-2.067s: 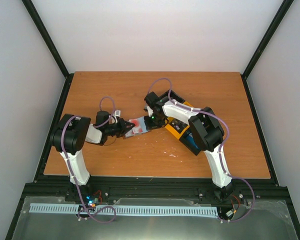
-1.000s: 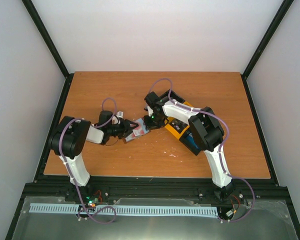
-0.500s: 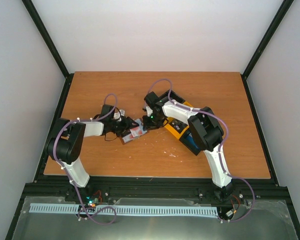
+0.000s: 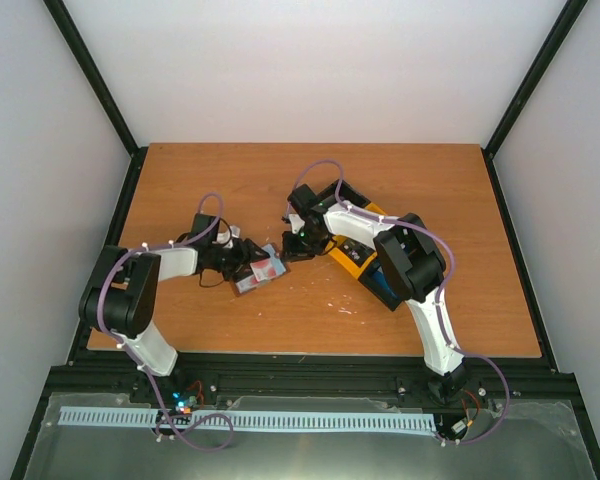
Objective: Put the credit cards into the card holder
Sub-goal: Insert the credit card into the card holder.
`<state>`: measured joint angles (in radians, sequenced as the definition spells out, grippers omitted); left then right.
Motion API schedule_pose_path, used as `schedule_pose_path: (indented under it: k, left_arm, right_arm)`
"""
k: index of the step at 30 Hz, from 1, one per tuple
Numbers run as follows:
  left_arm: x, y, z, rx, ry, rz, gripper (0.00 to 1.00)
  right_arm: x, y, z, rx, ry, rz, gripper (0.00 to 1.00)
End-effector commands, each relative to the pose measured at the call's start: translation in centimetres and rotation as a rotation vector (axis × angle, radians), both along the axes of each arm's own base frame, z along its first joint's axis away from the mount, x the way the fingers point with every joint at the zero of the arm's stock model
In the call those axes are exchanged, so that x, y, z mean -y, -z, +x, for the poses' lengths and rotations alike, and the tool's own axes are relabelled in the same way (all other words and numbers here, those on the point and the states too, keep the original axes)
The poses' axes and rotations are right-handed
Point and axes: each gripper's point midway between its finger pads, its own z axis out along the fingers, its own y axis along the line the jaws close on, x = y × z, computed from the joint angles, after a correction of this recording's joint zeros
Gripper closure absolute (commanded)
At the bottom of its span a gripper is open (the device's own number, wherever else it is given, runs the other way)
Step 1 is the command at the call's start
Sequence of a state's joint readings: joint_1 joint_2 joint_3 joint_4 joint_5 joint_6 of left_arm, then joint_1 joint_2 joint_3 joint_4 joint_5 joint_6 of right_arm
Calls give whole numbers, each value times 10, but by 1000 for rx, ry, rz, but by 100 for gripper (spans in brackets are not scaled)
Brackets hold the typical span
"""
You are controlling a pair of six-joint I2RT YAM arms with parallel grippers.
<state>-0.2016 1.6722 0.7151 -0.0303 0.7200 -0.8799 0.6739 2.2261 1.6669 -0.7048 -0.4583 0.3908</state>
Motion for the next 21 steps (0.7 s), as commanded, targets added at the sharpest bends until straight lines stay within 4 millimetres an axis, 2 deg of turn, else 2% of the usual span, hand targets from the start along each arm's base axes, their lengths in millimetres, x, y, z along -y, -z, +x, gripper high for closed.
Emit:
schedule_pose_path:
  k: [1, 5, 9, 13, 21]
  left_arm:
    - [-15, 13, -21, -80, -29, 72, 34]
    - [-17, 10, -28, -73, -39, 73, 33]
    - [-19, 4, -30, -78, -41, 89, 37]
    - [-27, -9, -27, -76, -58, 147, 38]
    - [-49, -7, -52, -180, -110, 269, 36]
  right_arm:
    - [7, 30, -15, -73, 3, -50, 72]
    - [3, 27, -19, -86, -18, -18, 73]
    - [-2, 19, -24, -81, -54, 35, 71]
    - [-1, 15, -26, -77, -62, 43, 70]
    - [-1, 11, -26, -70, -63, 48, 70]
